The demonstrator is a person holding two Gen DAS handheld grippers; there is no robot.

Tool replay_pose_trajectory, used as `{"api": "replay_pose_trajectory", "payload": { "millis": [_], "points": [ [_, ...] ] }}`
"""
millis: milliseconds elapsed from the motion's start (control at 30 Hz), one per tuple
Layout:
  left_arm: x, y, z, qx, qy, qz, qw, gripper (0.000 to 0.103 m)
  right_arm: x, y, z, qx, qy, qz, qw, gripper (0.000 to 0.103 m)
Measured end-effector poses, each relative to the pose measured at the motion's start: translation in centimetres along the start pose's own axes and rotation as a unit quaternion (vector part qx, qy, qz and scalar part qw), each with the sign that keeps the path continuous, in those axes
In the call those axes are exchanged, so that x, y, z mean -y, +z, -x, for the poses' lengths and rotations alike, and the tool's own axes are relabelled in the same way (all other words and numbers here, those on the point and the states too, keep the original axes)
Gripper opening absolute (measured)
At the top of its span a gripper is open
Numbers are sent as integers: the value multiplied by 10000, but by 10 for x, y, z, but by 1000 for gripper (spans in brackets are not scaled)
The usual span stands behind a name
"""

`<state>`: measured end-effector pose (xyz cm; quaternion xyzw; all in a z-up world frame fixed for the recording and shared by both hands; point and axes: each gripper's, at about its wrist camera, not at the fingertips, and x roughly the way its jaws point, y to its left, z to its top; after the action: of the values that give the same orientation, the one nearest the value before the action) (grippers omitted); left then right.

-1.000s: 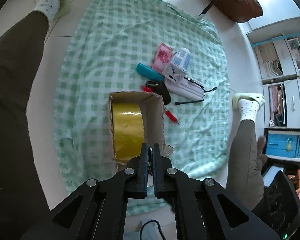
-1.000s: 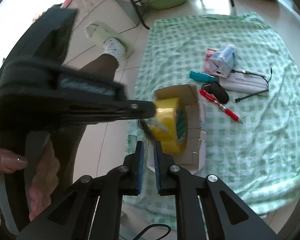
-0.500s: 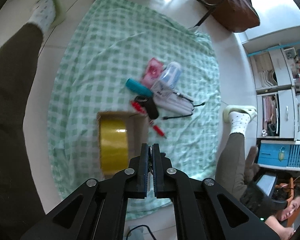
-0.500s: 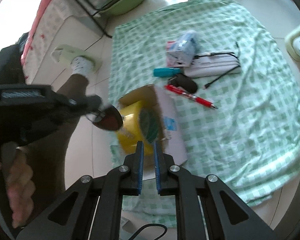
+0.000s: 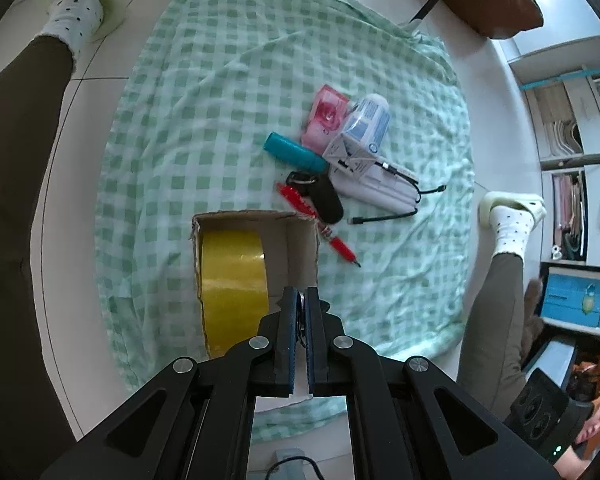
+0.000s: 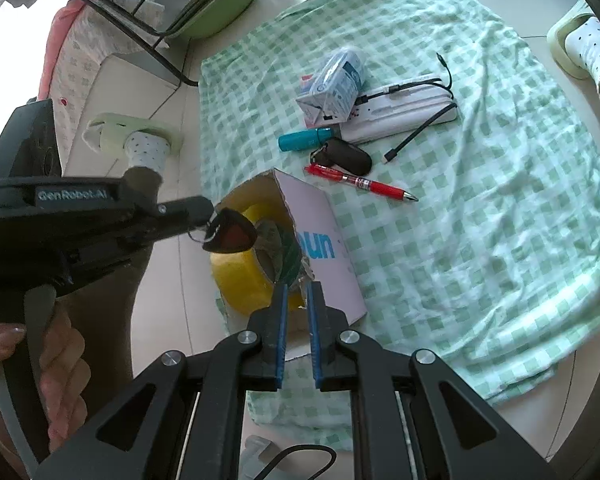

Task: Organize rigid objects
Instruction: 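Carry the car key to the box and release it inside, then move the right gripper over the red pen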

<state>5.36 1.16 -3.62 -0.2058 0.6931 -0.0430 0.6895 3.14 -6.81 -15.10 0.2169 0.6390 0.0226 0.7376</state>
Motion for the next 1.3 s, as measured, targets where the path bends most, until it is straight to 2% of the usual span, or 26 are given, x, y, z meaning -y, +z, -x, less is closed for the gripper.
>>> {"api": "replay_pose_trajectory", "payload": {
  "millis": [167, 267, 300, 333, 367, 400, 433, 467, 500, 567, 633, 700, 733, 767, 833, 867, 967, 1133, 1233, 1300],
  "points": [
    [-9, 6, -9, -255, -249, 129, 9993, 1, 9, 1, -6, -113, -238, -179, 9995, 13],
    [-14, 10, -9, -192, -203, 135, 9995, 1, 23, 4, -3, -89, -282, -507, 9983, 18],
    [-15, 12, -9, -189, -231, 153, 9994, 2, 29, 5, -2, -77, -322, -636, 9974, 22],
    [-17, 12, -9, -208, -285, 182, 9992, 8, 34, 7, -1, -71, -406, -737, 9964, 32],
    [-18, 14, -10, -246, -418, 229, 9986, 25, 37, 11, -1, -64, -523, -789, 9955, 40],
    [-19, 13, -10, -262, -503, 245, 9981, 39, 39, 15, 0, -39, -636, -799, 9948, 59],
    [-20, 14, -9, -240, -574, 270, 9977, 66, 41, 19, 0, 22, -769, -779, 9940, 78],
    [-22, 14, -7, -132, -578, 279, 9979, 83, 42, 27, 2, 139, -924, -703, 9931, 85],
    [-24, 13, -3, 29, -533, 267, 9982, 84, 42, 32, 3, 215, -1028, -593, 9927, 92],
    [-26, 12, 2, 242, -430, 179, 9986, 84, 38, 45, -2, 283, -1413, 93, 9895, 93],
    [-25, 8, 5, 344, -343, -46, 9988, 84, 32, 53, -17, 48, -1845, 851, 9791, 96],
    [-21, 2, 10, 480, -83, -478, 9977, 84, 30, 60, -36, -287, -2136, 1535, 9643, 96],
    [-19, -1, 13, 546, 36, -646, 9964, 84, 29, 62, -46, -519, -2277, 1887, 9539, 93],
    [-18, -6, 17, 712, 300, -928, 9927, 84, 29, 62, -56, -712, -2550, 2231, 9382, 87],
    [-14, -14, 24, 977, 723, -1115, 9863, 84, 28, 61, -70, -910, -2894, 2779, 9114, 46],
    [-14, -16, 28, 1092, 826, -1116, 9843, 84, 27, 60, -76, -1001, -2902, 3001, 9032, 45],
    [-9, -20, 35, 1205, 731, -1086, 9840, 84, 24, 64, -94, -1272, -2426, 3234, 9058, 46],
    [-4, -23, 29, 1081, 776, -1130, 9846, 84, 16, 74, -119, -1330, -2233, 3460, 9015, 50],
    [-1, -14, 27, 1007, 881, -1233, 9833, 84, 17, 84, -131, -1256, -2238, 3341, 9069, 50],
    [3, -10, 26, 995, 961, -1355, 9811, 84, 18, 90, -135, -1198, -2223, 3183, 9137, 45]
  ]
}}
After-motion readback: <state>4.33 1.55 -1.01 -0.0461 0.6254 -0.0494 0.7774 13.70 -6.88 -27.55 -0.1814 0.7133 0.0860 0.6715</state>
